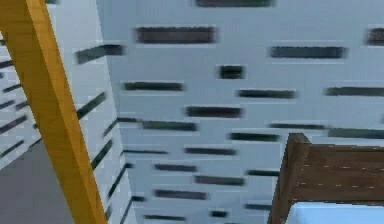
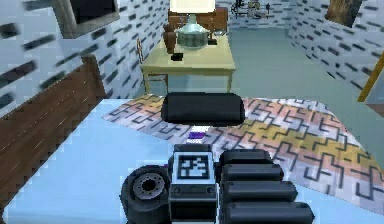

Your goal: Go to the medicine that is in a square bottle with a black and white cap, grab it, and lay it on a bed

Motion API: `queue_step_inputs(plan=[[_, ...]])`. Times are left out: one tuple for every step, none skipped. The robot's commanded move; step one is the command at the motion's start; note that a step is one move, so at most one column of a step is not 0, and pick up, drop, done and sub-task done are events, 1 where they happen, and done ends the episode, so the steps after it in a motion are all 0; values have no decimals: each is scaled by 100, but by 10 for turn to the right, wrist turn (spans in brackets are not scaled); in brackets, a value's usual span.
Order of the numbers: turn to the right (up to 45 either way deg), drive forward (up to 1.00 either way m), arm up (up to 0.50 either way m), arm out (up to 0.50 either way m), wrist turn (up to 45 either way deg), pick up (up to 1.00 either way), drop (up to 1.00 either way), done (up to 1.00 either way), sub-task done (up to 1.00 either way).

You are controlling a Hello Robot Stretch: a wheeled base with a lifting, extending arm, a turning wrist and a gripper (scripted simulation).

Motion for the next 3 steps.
queue_step_inputs(plan=[[0, 0, 0, 48, 0, 0, 0, 0, 0], [0, 0, 0, 0, 450, 0, 0, 0, 0], [0, 0, 0, 0, 450, 0, 0, 0, 0]])
